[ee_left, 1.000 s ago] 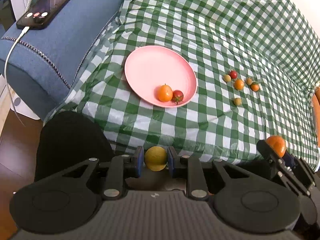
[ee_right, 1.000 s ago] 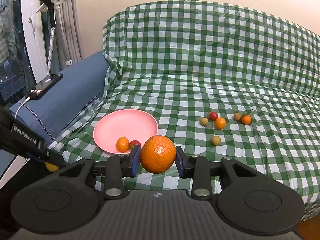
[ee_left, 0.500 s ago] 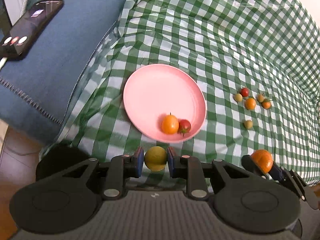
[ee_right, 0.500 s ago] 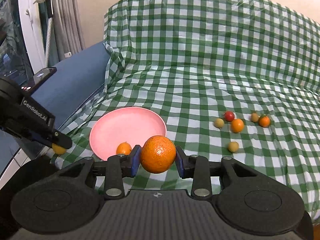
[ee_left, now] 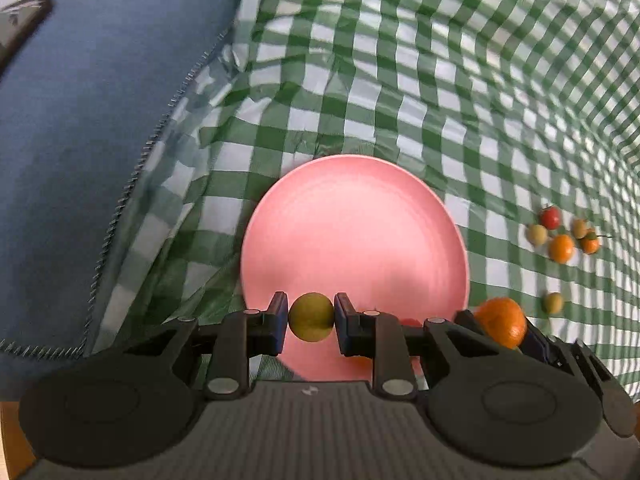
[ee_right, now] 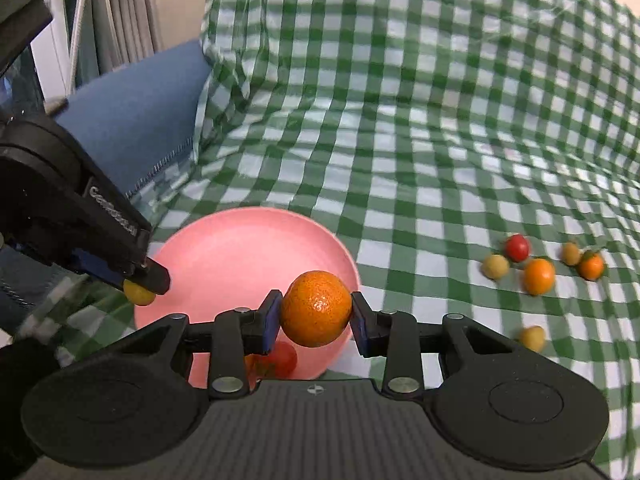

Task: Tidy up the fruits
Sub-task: 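Carry the mandarin and yellow tomato to the pink plate and release both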

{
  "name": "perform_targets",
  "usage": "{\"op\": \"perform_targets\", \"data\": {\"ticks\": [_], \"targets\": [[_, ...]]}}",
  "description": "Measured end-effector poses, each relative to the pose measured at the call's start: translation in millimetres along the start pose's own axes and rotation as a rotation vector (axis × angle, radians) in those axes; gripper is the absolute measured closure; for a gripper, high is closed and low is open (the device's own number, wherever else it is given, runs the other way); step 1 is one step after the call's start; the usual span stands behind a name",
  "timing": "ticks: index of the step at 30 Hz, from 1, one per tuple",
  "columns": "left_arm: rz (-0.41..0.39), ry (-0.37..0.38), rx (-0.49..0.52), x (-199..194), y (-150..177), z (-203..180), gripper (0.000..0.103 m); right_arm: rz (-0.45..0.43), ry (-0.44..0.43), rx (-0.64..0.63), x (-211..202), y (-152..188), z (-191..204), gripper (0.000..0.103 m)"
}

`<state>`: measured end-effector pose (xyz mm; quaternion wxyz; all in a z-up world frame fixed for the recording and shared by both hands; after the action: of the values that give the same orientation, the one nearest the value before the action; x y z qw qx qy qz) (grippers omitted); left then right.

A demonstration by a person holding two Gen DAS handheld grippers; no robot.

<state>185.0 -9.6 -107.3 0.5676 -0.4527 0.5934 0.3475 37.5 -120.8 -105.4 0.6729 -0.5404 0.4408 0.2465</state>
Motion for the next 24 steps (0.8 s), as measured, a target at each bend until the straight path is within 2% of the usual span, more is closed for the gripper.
{"op": "perform_targets", "data": {"ticks": [8,10,12,13,14,15,17,20,24], "targets": [[0.064,-0.067,0.029,46,-13,-8,0.075,0.081,0.017,-0.029,49,-7,8,0.065],[0.053,-0.084,0.046,49,-13,-9,0.07,0.075,0.033,-0.024,52,-7,8,0.064],[0.025,-0.09,0.06,44,-13,-8,0.028,0.065,0.048,-0.023,49,-7,7,0.042],[0.003,-0.061,0.063,38,-12,-7,0.02,0.054,0.051,-0.02,44,-6,6,0.038],[-0.011,-0.044,0.056,31,-9,-7,0.006,0.04,0.051,-0.016,38,-6,4,0.028],[-0.027,-0.062,0.042,24,-7,-8,0.0,0.028,0.055,-0.014,31,-4,3,0.019],[-0.081,-0.122,0.029,12,3,-7,0.0,0.02,0.07,-0.008,12,4,-3,0.01],[-0.077,-0.167,0.054,-1,21,-7,0.0,0.041,0.042,0.004,-15,26,-6,0.008],[-0.091,-0.223,0.053,-17,61,-3,0.0,0.047,0.018,0.032,-49,56,-7,0.004]]}}
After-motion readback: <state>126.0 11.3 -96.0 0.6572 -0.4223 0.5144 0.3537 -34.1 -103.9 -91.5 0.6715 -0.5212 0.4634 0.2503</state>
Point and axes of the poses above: each gripper's, at about its wrist camera, not at the fingertips, and x roughly the way its jaws point, z to its left, y to its underside, the point moved 2 cm from there along x, roughly the way its jaws point, and after that the axes turned 12 degrees about z, right-handed, at the moved point
